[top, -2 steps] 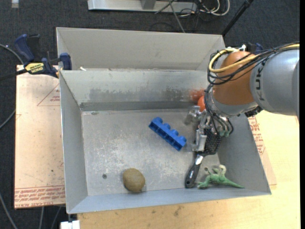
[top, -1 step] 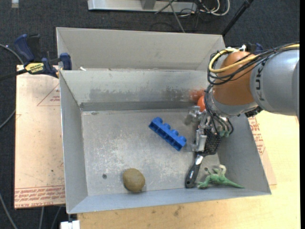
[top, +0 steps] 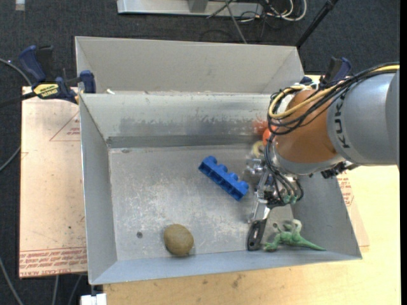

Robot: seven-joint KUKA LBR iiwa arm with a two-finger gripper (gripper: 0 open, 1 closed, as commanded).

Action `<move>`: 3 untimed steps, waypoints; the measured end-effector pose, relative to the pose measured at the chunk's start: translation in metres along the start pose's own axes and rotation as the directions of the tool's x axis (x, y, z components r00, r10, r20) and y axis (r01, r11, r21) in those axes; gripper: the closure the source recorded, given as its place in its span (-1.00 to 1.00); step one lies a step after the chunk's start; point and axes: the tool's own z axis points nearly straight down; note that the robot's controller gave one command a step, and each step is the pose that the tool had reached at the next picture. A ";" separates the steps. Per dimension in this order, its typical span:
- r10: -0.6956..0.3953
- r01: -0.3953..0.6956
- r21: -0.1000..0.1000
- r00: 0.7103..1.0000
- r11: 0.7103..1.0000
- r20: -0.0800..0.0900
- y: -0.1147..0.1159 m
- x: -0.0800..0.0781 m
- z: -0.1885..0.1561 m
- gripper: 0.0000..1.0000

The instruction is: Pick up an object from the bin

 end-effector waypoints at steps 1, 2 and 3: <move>-0.038 0.038 -0.001 0.999 0.999 0.002 -0.020 0.008 0.000 1.00; -0.038 0.038 -0.001 0.999 0.999 0.002 -0.020 0.008 0.000 1.00; -0.332 0.332 0.000 0.943 0.943 0.000 -0.004 0.012 -0.030 1.00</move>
Offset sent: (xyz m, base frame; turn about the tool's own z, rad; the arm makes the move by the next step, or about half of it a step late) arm 0.0000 0.0000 0.0000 0.0000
